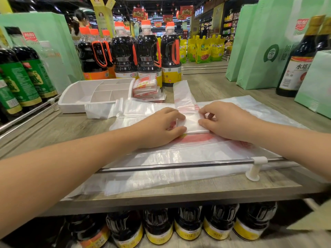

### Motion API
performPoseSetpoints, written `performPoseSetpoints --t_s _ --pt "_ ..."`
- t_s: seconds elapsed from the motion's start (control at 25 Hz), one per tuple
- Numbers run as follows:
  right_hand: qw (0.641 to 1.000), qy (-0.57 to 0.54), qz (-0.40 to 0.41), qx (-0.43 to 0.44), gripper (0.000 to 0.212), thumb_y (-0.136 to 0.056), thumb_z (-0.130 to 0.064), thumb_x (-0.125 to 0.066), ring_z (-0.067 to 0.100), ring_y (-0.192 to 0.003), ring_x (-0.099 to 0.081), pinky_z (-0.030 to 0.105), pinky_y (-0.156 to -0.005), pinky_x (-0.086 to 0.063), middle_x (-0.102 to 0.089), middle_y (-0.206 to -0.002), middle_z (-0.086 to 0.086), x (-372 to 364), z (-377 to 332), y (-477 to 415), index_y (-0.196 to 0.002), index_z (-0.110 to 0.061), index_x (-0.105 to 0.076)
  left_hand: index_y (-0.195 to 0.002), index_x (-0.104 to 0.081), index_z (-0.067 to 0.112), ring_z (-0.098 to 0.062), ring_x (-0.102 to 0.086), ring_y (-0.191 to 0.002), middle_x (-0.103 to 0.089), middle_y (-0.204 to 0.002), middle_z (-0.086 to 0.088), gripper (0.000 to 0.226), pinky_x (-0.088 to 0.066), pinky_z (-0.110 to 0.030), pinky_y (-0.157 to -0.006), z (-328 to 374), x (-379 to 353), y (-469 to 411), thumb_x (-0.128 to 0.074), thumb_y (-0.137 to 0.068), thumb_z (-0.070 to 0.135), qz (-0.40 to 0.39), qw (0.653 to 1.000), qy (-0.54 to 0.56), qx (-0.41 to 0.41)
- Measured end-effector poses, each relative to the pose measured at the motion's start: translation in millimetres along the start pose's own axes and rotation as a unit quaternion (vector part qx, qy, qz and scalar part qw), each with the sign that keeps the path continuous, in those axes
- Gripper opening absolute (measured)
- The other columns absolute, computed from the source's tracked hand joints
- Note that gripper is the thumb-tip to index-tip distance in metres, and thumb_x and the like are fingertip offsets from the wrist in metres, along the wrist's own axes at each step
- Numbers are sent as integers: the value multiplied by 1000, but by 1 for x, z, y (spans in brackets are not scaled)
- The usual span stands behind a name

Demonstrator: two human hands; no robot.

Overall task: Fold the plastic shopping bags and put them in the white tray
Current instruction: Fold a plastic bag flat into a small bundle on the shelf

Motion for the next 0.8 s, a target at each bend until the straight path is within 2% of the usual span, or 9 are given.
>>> performPoseSetpoints --t_s 0.08,0.16,0.36,0.44,0.52,0.6,0.64,0.68,0.8 --pt "999 20 -20 17 32 -99 -34 -54 27 -104 -58 42 -92 -45 -66 -113 8 -1 0 -2 -115 -9 -65 -143 -47 28 -7 -36 -137 -30 -157 8 52 -25 -16 -108 1 0 1 -49 -98 54 -15 1000 3 5" --pt "998 28 -51 40 33 -102 -29 -48 28 -113 -54 41 -97 -39 -62 -125 10 0 -1 -2 -120 -5 -62 -145 -45 27 -7 -31 -141 -27 -159 8 56 -21 -15 -108 1 0 1 -49 -96 56 -23 1000 -6 1" --pt "993 22 -104 56 35 -105 -29 -40 21 -122 -50 34 -103 -35 -57 -135 3 3 -2 0 -131 -13 -57 -149 -41 27 -6 -32 -140 -35 -155 10 63 -20 -15 -108 -2 5 -1 -46 -95 60 -55 998 -39 -19" --pt "990 14 -120 69 38 -105 -35 -40 19 -123 -49 31 -104 -34 -56 -138 1 7 -3 3 -134 -15 -55 -150 -40 30 -6 -32 -141 -34 -154 12 66 -22 -20 -115 -4 10 1 -46 -94 63 -73 996 -44 -29" --pt "984 3 -154 88 49 -102 -50 -40 13 -127 -45 22 -103 -32 -51 -143 -5 15 1 10 -139 -21 -51 -149 -41 34 -4 -33 -139 -36 -151 14 66 -25 -25 -117 -6 17 8 -49 -91 65 -98 994 -41 -39" --pt "974 2 -201 105 70 -90 -69 -42 1 -138 -32 13 -107 -23 -35 -152 -22 22 3 18 -150 -33 -38 -148 -43 35 -3 -36 -135 -41 -148 14 65 -29 -24 -115 -9 24 14 -52 -90 64 -101 991 -51 -67" --pt "971 7 -213 110 77 -85 -75 -45 -5 -139 -26 13 -109 -18 -28 -152 -28 24 4 20 -152 -40 -32 -148 -44 34 -4 -39 -132 -44 -146 13 64 -32 -24 -113 -10 27 16 -51 -91 64 -95 989 -73 -85" --pt "971 11 -211 115 81 -81 -77 -48 -6 -139 -25 14 -109 -17 -27 -151 -31 25 4 21 -152 -43 -29 -147 -45 33 -5 -42 -130 -48 -144 11 63 -36 -26 -111 -10 28 17 -48 -93 65 -83 985 -106 -106" --pt "978 16 -162 129 79 -79 -78 -51 -4 -128 -39 9 -99 -26 -39 -143 -30 22 5 18 -148 -43 -36 -144 -48 31 -13 -53 -118 -60 -132 8 55 -48 -36 -97 -7 27 15 -46 -96 56 -37 969 -194 -149"
Point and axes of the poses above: each hand's wrist, its own y-axis away from the middle knuckle, its own x-axis out of the back of the hand, z = x × y, the point moved 1 cm from there along -y, towards the middle knuckle
